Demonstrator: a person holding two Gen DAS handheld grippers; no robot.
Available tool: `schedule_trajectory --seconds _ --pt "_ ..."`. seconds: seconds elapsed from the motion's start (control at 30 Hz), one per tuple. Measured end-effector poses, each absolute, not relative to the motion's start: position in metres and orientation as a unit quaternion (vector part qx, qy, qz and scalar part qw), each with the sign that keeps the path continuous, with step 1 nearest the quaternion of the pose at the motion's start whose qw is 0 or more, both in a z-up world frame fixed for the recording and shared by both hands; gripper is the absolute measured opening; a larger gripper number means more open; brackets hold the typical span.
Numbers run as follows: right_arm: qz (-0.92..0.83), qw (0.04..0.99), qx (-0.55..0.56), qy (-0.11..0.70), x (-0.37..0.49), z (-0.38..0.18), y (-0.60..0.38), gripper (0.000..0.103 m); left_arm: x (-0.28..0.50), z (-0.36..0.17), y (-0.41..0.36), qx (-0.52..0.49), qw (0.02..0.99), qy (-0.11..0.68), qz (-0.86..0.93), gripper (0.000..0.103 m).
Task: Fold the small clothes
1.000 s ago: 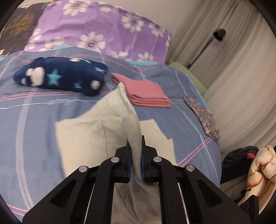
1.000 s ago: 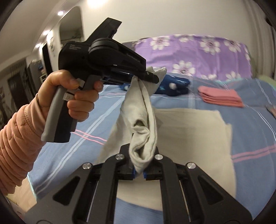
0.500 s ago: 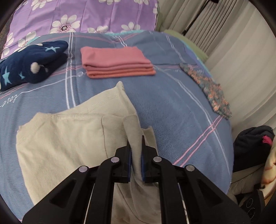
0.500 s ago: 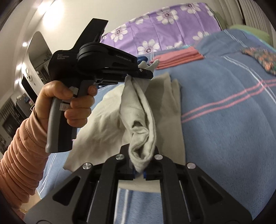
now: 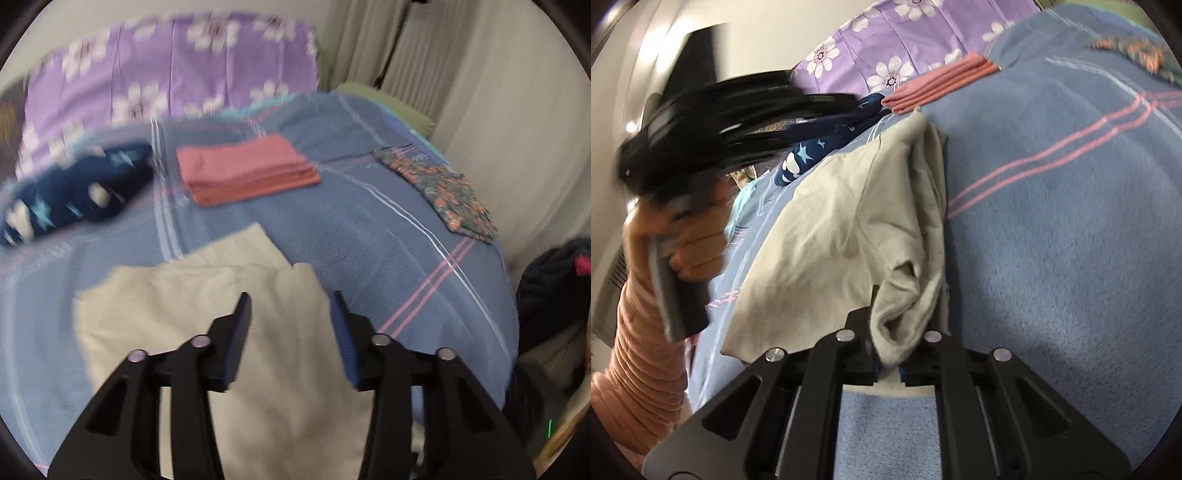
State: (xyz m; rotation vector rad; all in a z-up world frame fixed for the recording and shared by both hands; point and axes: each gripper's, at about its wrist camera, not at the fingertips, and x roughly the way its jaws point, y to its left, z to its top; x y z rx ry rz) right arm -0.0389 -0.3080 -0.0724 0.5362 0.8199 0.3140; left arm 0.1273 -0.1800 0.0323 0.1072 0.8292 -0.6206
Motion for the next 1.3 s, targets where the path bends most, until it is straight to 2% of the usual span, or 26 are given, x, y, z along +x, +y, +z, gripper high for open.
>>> schedule_trajectory --seconds 0.03,0.1,0.2,0.47,0.77,1.03,1.1,1.17,1.23,1.3 --pt "0.151 0.87 0.256 0.392 -0.039 -0.072 -0.307 0.007 0.118 0.037 -0.171 0.063 0.874 0.385 -0.291 0.057" --pt "0.151 0.871 0.253 0.393 -0.04 -0.072 -0.305 0.008 0.089 0.044 -0.144 0.089 0.887 0.357 -0.278 0.058" --pt "0.152 0.869 0.257 0.395 -0.04 -0.073 -0.307 0.008 0.052 0.038 -0.106 0.105 0.893 0.351 -0.261 0.064" --pt "0.148 0.867 0.255 0.403 -0.025 -0.076 -0.308 0.008 -0.024 -0.004 -0.055 0.132 0.88 0.386 -0.242 0.065" --pt "0.139 0.87 0.249 0.402 -0.026 -0.076 -0.306 0.007 -0.015 -0.045 -0.085 0.197 0.888 0.383 -0.159 0.068" --pt "0.131 0.868 0.252 0.408 -0.026 -0.078 -0.307 0.007 -0.026 -0.047 -0.055 0.153 0.903 0.391 -0.093 0.069" --pt "0.13 0.866 0.258 0.409 -0.027 -0.079 -0.309 0.007 -0.035 -0.048 -0.053 0.154 0.904 0.387 -0.096 0.064" --pt "0.129 0.865 0.26 0.409 -0.027 -0.079 -0.31 0.007 -0.037 -0.049 -0.054 0.15 0.901 0.392 -0.11 0.051" --pt "0.128 0.863 0.266 0.41 -0.028 -0.077 -0.312 0.007 -0.04 -0.047 -0.054 0.144 0.896 0.396 -0.137 0.027" --pt "0.125 0.864 0.272 0.406 -0.032 -0.072 -0.317 0.011 -0.047 -0.042 -0.052 0.136 0.889 0.4 -0.179 0.014"
